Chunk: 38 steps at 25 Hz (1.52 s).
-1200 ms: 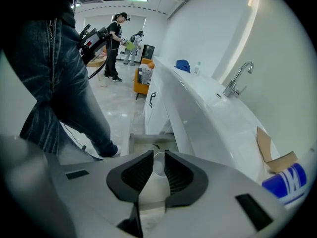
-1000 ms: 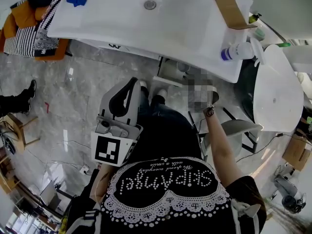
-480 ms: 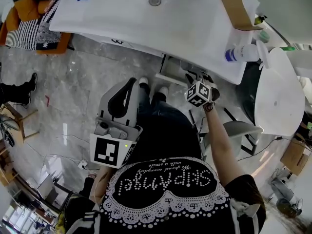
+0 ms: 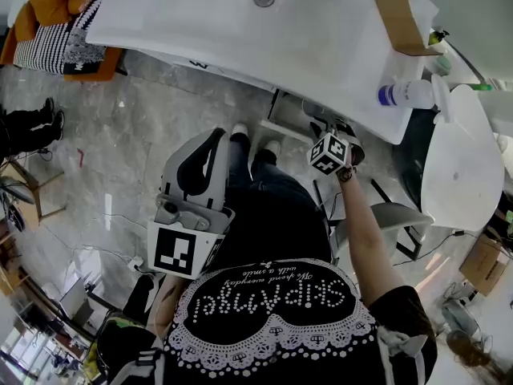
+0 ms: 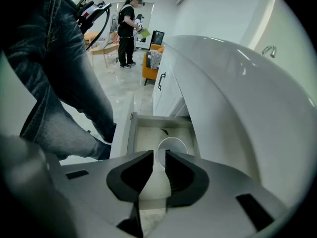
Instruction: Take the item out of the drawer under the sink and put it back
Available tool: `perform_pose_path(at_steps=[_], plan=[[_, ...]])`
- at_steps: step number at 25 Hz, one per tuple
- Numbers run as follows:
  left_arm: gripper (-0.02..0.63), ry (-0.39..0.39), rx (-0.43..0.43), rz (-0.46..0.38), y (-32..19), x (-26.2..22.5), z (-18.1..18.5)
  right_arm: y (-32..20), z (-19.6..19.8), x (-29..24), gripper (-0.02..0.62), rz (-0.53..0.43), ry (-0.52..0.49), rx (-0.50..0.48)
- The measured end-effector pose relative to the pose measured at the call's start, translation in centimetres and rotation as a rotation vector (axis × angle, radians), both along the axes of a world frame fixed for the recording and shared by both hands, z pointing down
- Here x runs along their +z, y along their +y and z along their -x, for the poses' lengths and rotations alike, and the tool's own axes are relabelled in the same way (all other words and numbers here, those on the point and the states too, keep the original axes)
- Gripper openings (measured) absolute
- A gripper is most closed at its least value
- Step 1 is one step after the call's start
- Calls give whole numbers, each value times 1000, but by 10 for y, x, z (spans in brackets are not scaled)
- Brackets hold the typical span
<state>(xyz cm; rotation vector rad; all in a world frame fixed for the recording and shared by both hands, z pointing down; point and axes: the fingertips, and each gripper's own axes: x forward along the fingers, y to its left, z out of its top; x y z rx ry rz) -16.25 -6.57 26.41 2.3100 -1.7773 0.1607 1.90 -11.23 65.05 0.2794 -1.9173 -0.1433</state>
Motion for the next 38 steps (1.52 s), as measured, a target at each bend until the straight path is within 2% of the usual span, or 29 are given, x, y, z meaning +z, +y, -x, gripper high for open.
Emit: perform_pose_path(at_steps=[12, 20, 31, 38], plan=[[3, -6, -35, 4, -8, -2, 8, -9, 0, 22, 66, 32, 42, 4], [3, -14, -56, 35, -9, 2, 15, -7, 7, 38, 66, 57, 67, -44], [3, -13, -63, 37, -8, 4, 16, -6, 8, 53, 66, 72, 95, -59], [3, -18, -55, 39, -8, 7, 13, -10, 7, 61, 66, 85, 99, -24]])
